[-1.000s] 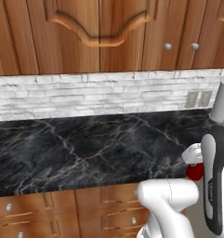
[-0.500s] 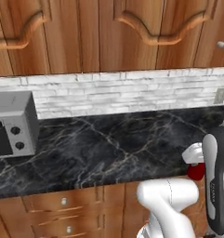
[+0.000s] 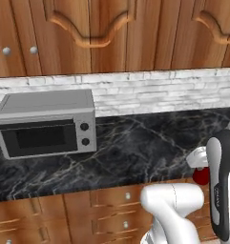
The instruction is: Four empty soda cans are scattered around the kitchen. Gather all the cans and cluster them next to the stove for recycling.
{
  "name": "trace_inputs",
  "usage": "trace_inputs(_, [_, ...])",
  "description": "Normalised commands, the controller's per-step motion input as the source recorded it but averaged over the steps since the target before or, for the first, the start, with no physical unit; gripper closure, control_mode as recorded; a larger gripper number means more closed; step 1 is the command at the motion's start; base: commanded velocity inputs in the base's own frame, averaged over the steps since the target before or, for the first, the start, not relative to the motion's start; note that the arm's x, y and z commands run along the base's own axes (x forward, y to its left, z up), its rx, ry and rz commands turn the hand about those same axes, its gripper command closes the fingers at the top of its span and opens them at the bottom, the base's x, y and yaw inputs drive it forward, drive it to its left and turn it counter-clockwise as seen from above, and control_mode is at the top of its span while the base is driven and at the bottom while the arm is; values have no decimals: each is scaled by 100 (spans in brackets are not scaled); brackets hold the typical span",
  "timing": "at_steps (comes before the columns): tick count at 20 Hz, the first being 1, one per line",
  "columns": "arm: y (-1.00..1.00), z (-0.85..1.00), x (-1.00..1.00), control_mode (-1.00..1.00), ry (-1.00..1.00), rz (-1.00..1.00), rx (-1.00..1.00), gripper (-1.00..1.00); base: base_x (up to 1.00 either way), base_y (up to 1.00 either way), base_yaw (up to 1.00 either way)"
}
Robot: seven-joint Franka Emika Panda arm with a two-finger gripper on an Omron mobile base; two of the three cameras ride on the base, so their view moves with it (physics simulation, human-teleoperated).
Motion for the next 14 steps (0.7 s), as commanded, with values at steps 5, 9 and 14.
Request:
trace_inputs(5, [0, 0, 0, 100, 0, 0, 0, 100, -22, 72, 13])
trace_inputs(9, [0, 0, 0, 100, 0, 0, 0, 100, -28, 54, 29])
trace_inputs(14, [0, 0, 0, 100, 0, 0, 0, 100, -44, 38, 38])
